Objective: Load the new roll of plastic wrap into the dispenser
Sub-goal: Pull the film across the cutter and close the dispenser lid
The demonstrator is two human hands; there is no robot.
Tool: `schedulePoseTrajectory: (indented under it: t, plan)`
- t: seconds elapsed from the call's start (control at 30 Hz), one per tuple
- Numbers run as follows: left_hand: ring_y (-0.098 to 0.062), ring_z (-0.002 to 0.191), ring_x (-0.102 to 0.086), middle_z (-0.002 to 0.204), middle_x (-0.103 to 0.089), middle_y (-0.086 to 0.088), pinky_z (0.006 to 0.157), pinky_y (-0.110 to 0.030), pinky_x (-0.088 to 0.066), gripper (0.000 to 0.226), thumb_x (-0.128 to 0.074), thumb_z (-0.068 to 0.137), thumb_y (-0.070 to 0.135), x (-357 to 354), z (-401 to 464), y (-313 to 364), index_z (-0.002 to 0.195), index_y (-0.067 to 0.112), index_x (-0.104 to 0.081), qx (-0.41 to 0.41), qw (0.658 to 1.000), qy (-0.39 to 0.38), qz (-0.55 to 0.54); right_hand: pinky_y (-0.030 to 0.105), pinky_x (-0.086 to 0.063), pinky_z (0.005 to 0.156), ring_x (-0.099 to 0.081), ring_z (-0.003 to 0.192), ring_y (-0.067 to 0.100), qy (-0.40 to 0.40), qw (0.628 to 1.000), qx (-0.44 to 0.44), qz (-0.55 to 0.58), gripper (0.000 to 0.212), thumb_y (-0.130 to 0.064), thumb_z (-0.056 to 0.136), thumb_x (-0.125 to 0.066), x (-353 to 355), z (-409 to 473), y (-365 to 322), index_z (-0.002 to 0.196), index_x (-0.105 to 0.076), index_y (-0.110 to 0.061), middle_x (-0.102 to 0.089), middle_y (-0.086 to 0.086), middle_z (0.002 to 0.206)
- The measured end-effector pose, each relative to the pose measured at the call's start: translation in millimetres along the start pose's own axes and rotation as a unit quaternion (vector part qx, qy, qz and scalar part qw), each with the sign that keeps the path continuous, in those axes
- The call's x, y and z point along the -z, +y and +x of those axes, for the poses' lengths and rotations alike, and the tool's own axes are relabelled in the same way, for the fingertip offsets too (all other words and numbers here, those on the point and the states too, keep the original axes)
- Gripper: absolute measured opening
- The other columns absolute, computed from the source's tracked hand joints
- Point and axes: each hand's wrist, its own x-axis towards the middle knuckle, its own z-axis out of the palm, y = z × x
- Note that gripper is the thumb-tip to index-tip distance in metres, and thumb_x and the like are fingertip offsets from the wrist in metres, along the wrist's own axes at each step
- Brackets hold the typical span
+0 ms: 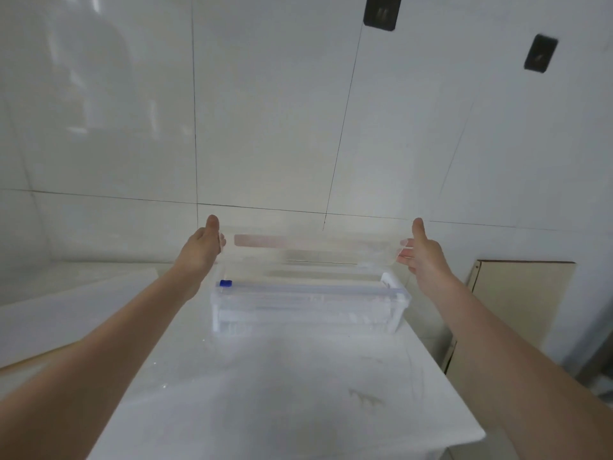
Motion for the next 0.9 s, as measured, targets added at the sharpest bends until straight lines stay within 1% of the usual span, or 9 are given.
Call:
schedulePoseTrajectory:
  t: [0.07,0.13,0.27,0.33,0.4,0.53,0.67,0.77,0.9]
  plan:
    - [-0.022,0.084,-0.040,0.079,-0.045,-0.001,0.081,-0.032,-0.033,0.047,-0.026,0.093,0.054,4,-8,-4,0.072,0.015,-0.040,0.001,1.000,-0.019,0.025,0.039,-0.042,0.105,-0.065,0.094,0.029,0.004,1.000,0.010,-0.017,0.051,-0.056,0.089,-0.046,8,-10,5,0.081,-0.060,-0.009,-0.064,0.009,0.091]
    - [-0.024,0.091,-0.042,0.089,-0.047,-0.002,0.084,-0.034,-0.035,0.037,-0.036,0.093,0.049,5,-16,-8,0.083,0.014,-0.047,0.011,0.999,-0.030,0.040,0.040,-0.044,0.102,-0.065,0.103,0.030,0.011,0.999,0.030,-0.041,0.038,-0.045,0.088,-0.056,14,-20,14,0.075,-0.061,-0.009,-0.066,0.008,0.091]
    - [-0.019,0.101,-0.042,0.115,-0.050,-0.002,0.089,-0.029,-0.029,0.018,-0.045,0.095,0.023,2,-34,-16,0.111,0.014,-0.051,-0.003,0.999,-0.032,0.035,0.026,-0.043,0.083,-0.061,0.098,0.021,0.029,0.996,0.072,-0.043,0.021,-0.017,0.088,-0.061,16,-38,34,0.103,-0.066,-0.004,-0.064,0.007,0.101]
    - [-0.017,0.103,-0.042,0.129,-0.049,-0.005,0.091,-0.027,-0.028,0.031,-0.045,0.095,0.013,1,-42,-20,0.125,0.013,-0.050,-0.014,0.999,-0.038,0.033,0.013,-0.043,0.070,-0.057,0.078,0.011,0.041,0.996,0.078,-0.029,0.019,-0.008,0.087,-0.060,16,-41,42,0.105,-0.065,-0.003,-0.062,0.007,0.097]
    - [-0.016,0.103,-0.046,0.141,-0.045,-0.007,0.095,-0.026,-0.028,0.043,-0.042,0.095,0.008,1,-47,-24,0.137,0.015,-0.043,-0.016,0.997,-0.048,0.051,0.005,-0.043,0.058,-0.056,0.074,0.013,0.031,0.996,0.079,-0.008,0.020,0.002,0.085,-0.057,16,-44,52,0.104,-0.066,0.001,-0.063,0.012,0.095]
    - [-0.017,0.117,-0.050,0.149,-0.038,-0.005,0.106,-0.029,-0.027,0.049,-0.040,0.094,0.005,-2,-46,-31,0.141,0.019,-0.038,-0.018,0.997,-0.053,0.048,0.025,-0.044,0.080,-0.059,0.092,0.020,0.025,0.997,0.077,0.015,0.020,0.002,0.082,-0.057,11,-45,69,0.096,-0.067,-0.009,-0.065,0.008,0.095]
    - [-0.022,0.141,-0.031,0.153,-0.032,-0.002,0.118,-0.038,-0.023,0.058,-0.043,0.091,0.001,-7,-34,-40,0.146,0.018,-0.032,0.031,0.999,-0.032,-0.009,0.025,-0.042,0.078,-0.057,0.088,0.016,0.052,0.996,0.056,0.045,0.021,-0.001,0.081,-0.056,5,-42,74,0.091,-0.068,-0.015,-0.064,0.004,0.095]
    - [-0.027,0.123,-0.045,0.132,-0.050,-0.012,0.108,-0.034,-0.031,0.045,-0.046,0.088,0.003,-12,-19,-48,0.132,0.010,-0.047,0.099,0.994,-0.009,-0.051,0.023,-0.038,0.063,-0.053,0.081,0.016,0.058,0.991,0.017,0.117,0.023,0.000,0.082,-0.055,0,-38,77,0.078,-0.067,-0.019,-0.061,0.002,0.088]
    - [-0.022,0.090,-0.040,0.094,-0.046,-0.009,0.077,-0.032,-0.028,0.014,-0.046,0.082,0.001,-14,-9,-51,0.087,0.012,-0.053,0.097,0.995,-0.010,-0.031,0.032,-0.043,0.076,-0.052,0.089,0.021,0.092,0.980,-0.028,0.174,0.023,-0.002,0.079,-0.057,-12,-30,76,0.069,-0.063,-0.021,-0.059,0.002,0.086]
